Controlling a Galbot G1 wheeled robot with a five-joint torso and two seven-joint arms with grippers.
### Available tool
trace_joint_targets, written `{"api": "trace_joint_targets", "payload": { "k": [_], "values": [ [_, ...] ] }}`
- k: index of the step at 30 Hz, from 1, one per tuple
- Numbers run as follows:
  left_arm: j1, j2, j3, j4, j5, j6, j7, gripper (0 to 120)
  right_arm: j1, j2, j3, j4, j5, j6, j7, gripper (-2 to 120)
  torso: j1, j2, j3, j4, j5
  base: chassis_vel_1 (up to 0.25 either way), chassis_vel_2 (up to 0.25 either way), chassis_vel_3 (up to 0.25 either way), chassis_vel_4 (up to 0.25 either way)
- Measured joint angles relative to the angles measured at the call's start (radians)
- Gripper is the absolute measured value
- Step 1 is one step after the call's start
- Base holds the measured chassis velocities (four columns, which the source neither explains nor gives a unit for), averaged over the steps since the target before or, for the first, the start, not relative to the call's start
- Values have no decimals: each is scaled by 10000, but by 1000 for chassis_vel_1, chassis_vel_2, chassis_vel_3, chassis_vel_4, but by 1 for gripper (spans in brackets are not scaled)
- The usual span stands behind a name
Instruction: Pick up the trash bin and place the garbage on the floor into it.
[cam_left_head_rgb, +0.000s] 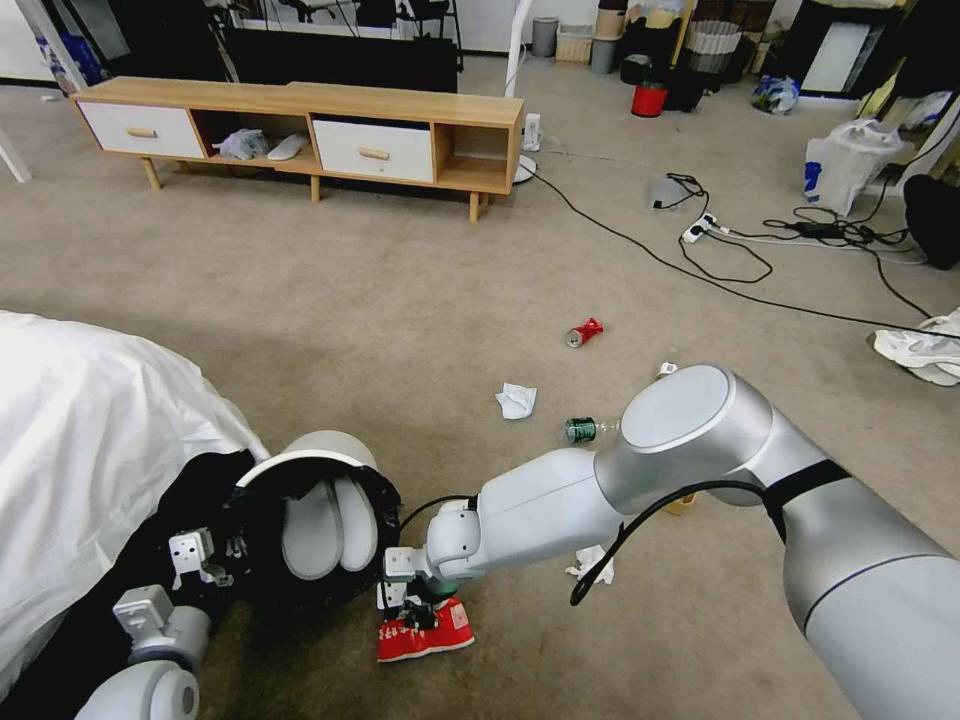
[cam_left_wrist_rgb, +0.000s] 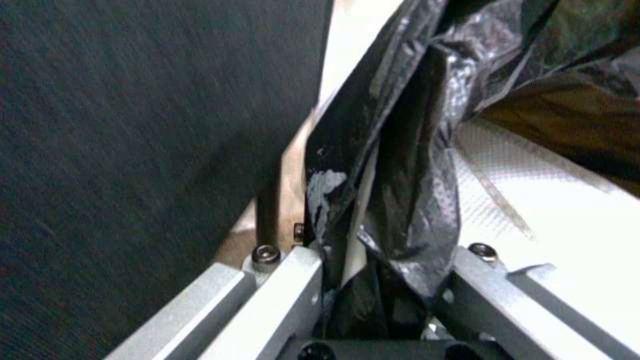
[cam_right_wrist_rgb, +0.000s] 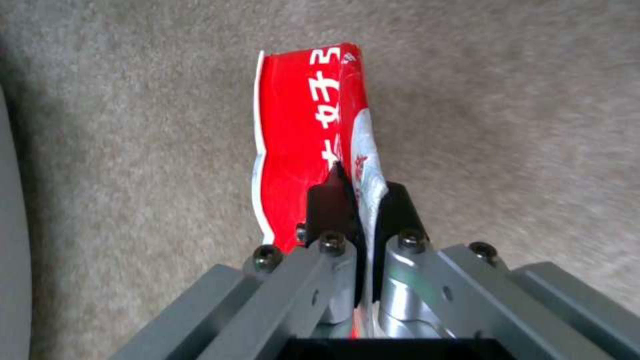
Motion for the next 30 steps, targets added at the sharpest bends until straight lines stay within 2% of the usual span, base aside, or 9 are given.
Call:
{"api": "trace_joint_targets", "payload": {
  "k": [2,4,6,8,10,17,23,24,30],
  "values": [
    [45,212,-39,-117,-144,13,-74,0,335,113,10,345,67,-3,93,0,0,0,0,5,0,0,0,0,0],
    [59,475,-43,-316,-354,114,-141,0,797,498,7,819,125,-13,212,0,0,0,0,-4,2,0,0,0,0],
    [53,517,-40,-333,-376,136,-139,0,881,596,5,921,134,-15,245,0,0,0,0,-3,3,0,0,0,0],
    [0,654,62,-345,-490,259,-173,0,1316,1167,-15,1446,156,-28,422,0,0,0,0,-2,2,0,0,0,0],
    [-12,663,86,-345,-491,269,-172,0,1380,1271,-19,1550,160,-30,438,0,0,-1,0,1,3,0,0,0,0],
    [-245,702,518,-344,-622,484,-373,0,2026,2563,-163,2727,140,-85,693,0,0,0,0,0,4,0,0,0,0],
    [-278,574,755,-606,-640,634,-396,0,2301,3266,-368,3517,-5,-90,751,0,0,-1,0,1,4,0,0,0,0],
    [-273,511,914,-754,-673,713,-404,0,2445,3700,-441,3935,-144,-90,757,0,0,0,0,1,4,0,0,0,0],
    [-336,441,1223,-971,-668,922,-434,0,2782,4592,-600,4584,-480,-66,752,0,0,0,0,-3,4,0,0,0,0]
  ]
}}
